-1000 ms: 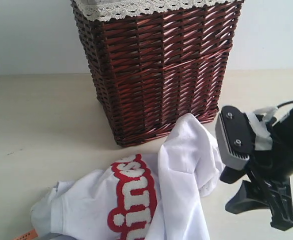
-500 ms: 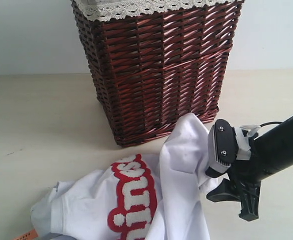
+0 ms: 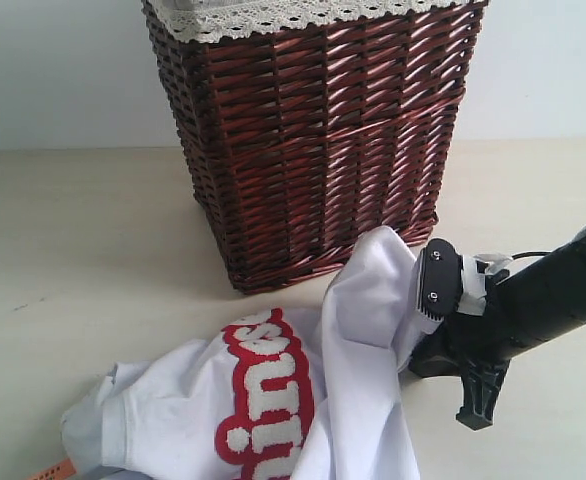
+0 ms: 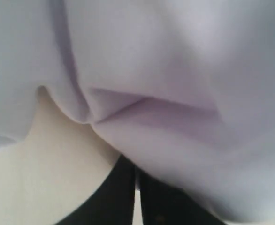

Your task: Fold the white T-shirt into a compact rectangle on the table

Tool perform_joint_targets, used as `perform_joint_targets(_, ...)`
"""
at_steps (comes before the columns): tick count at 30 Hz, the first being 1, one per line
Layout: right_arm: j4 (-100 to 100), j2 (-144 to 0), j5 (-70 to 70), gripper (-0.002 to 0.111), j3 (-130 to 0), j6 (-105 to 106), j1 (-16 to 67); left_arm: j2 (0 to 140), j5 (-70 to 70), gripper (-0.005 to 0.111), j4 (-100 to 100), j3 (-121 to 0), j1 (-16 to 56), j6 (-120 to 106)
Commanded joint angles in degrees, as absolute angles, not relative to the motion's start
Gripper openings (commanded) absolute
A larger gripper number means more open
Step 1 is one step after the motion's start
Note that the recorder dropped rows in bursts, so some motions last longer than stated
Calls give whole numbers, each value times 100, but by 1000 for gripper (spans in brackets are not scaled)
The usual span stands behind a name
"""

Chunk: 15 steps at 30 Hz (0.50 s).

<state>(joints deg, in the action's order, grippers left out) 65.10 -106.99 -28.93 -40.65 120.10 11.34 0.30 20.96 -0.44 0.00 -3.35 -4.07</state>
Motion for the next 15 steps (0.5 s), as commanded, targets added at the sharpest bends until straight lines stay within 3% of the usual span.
perform_joint_targets(1,6303,-10864,-2741,0,-3989,12121,1116,0,2048,0,-64,0,-334,-410)
perform_joint_targets(7,5502,-10006,-3289,0,-3989,11456,1116,0,2048,0,-64,0,-334,-410)
perform_joint_targets(15,982,-8588,-5916,0,-3989,9969,1116,0,2048,0,-64,0,-334,-410)
